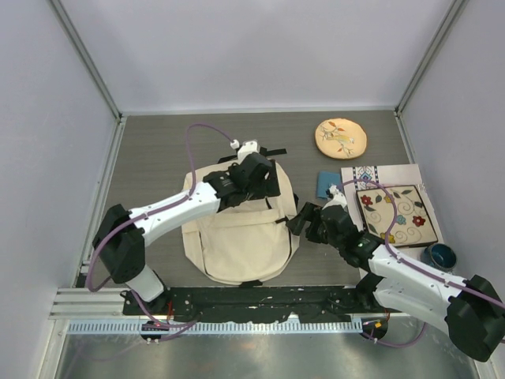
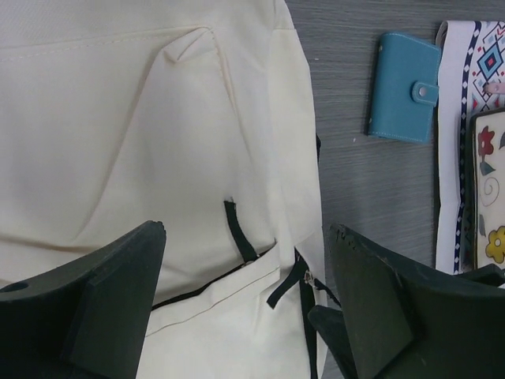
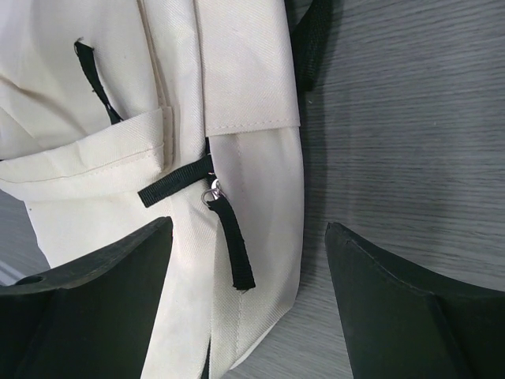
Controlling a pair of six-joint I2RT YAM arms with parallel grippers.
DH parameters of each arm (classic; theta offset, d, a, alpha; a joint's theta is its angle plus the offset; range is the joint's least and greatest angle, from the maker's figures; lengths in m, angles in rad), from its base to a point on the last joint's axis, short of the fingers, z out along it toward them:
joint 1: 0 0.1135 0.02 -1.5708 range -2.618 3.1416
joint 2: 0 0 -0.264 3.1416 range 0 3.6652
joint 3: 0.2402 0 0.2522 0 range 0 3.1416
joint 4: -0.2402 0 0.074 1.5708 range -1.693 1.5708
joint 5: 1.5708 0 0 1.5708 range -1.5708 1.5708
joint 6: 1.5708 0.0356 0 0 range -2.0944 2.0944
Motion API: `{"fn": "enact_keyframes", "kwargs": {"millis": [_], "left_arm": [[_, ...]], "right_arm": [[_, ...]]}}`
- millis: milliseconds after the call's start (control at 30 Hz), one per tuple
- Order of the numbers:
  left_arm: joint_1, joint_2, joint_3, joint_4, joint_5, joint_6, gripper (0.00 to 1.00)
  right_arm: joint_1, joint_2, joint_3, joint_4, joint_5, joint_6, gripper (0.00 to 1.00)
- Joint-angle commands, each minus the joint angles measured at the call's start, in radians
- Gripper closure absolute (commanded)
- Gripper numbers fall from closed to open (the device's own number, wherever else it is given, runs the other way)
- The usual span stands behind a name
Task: Pack the student bag
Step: Unzip the student bag at the center of the board.
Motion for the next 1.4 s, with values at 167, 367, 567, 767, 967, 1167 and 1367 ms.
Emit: {"fn": "enact_keyframes", "kwargs": {"millis": [167, 367, 567, 767, 967, 1167, 1367], "left_arm": [[-0.036, 0.156, 0.151, -0.112, 0.004, -0.03, 0.19], [-0.041, 0.219, 0.171, -0.135, 0.013, -0.042, 0.27], [-0.042, 0.253, 0.191, -0.156, 0.001, -0.051, 0.42], [-0.042, 0.25, 0.182, -0.15, -0.001, -0.052, 0.55], [-0.042, 0.265, 0.182, -0.15, 0.007, -0.053, 0.66], [-0.042, 0.276, 0.183, -0.158, 0.005, -0.044, 0.84], [-0.041, 0.267, 0.179, -0.156, 0.002, -0.035, 1.0]], "right_arm": [[-0.002, -0.037, -0.02, 0.03, 0.001, 0.018, 0.17], [-0.002, -0.061, -0.02, 0.013, 0.012, 0.012, 0.17], [-0.004, -0.077, -0.023, -0.002, 0.024, 0.01, 0.17], [-0.002, -0.083, -0.028, -0.01, 0.033, 0.01, 0.17], [-0.002, -0.081, -0.02, -0.013, 0.038, 0.005, 0.17], [-0.004, -0.077, -0.017, -0.013, 0.042, 0.002, 0.17], [-0.002, -0.081, -0.003, -0.011, 0.051, 0.01, 0.17]]}}
